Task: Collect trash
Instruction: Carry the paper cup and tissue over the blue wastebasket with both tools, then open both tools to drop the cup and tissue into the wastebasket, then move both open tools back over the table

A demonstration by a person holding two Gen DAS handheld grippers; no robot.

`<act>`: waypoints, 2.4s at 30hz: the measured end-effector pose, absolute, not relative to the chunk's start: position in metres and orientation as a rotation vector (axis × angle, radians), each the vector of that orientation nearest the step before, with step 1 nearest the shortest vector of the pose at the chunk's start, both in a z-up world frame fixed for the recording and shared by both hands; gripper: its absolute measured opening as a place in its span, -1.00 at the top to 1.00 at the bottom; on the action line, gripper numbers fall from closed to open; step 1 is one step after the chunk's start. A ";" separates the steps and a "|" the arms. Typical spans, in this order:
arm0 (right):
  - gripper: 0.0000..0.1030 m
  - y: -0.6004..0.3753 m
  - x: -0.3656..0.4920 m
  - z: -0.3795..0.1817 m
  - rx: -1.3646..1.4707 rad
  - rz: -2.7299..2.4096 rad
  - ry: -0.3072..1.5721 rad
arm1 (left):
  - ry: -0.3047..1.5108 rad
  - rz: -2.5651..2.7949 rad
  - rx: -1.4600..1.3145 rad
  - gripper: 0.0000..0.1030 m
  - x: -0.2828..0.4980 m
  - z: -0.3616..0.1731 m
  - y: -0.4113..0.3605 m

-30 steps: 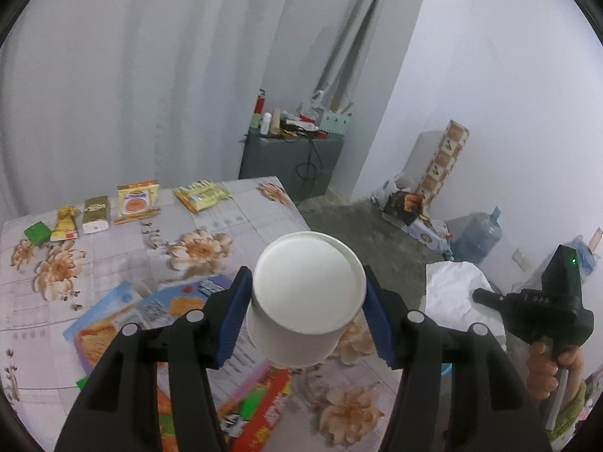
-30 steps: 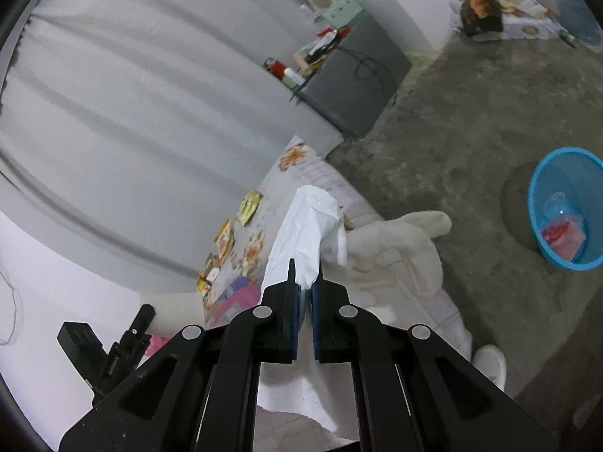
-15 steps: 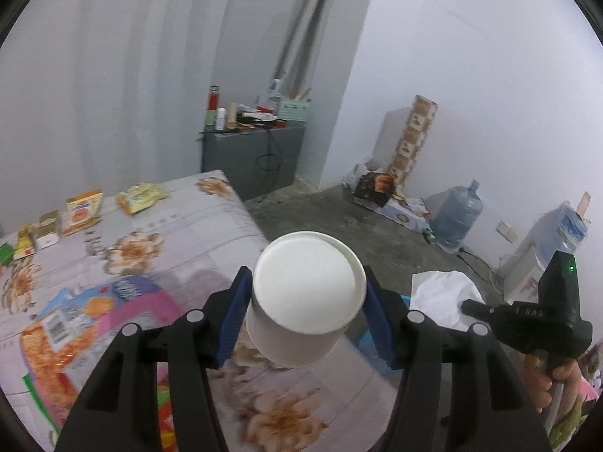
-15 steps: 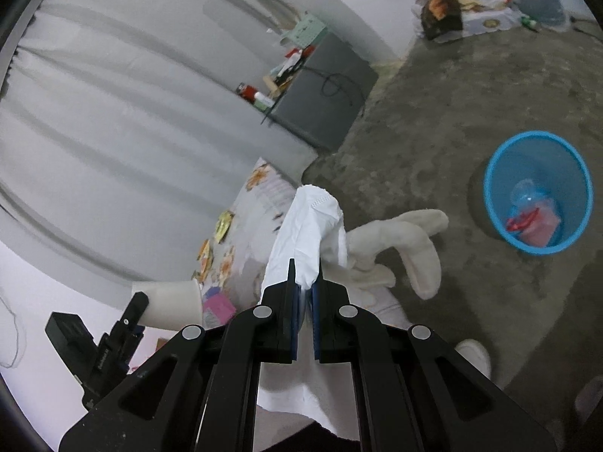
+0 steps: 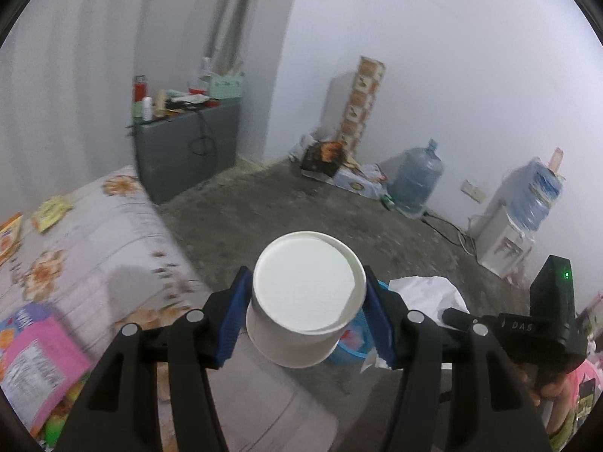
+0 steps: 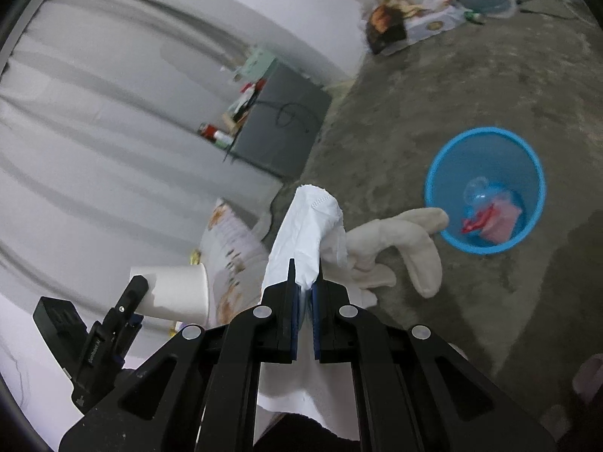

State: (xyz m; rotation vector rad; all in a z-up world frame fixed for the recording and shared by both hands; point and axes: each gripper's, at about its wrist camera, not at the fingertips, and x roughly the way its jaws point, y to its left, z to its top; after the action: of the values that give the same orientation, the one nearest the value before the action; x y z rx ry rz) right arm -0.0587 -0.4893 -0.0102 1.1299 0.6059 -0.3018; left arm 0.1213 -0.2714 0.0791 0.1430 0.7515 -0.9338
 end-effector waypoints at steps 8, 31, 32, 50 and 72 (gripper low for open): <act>0.90 -0.535 -0.081 -0.041 1.207 -0.437 0.594 | 0.848 -1.023 0.180 -0.09 0.121 0.049 -0.357; 0.78 -0.663 -0.058 -0.189 1.482 -0.663 0.744 | 1.103 -1.086 0.357 -0.11 0.119 -0.102 -0.555; 0.77 -0.666 -0.055 -0.193 1.480 -0.660 0.748 | 1.108 -1.084 0.353 -0.11 0.122 -0.106 -0.557; -0.32 -0.691 -0.048 -0.201 1.474 -0.694 0.708 | 1.147 -1.088 0.246 -0.65 0.136 -0.102 -0.560; -0.35 -0.581 -0.098 -0.124 1.296 -0.591 0.674 | 0.988 -1.152 0.102 -0.77 0.117 0.008 -0.442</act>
State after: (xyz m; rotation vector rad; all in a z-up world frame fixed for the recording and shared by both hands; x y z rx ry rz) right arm -0.0985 -0.5808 -0.1237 1.2965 0.6736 -0.5910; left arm 0.1169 -0.4423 0.0082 0.1023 0.9881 -1.1517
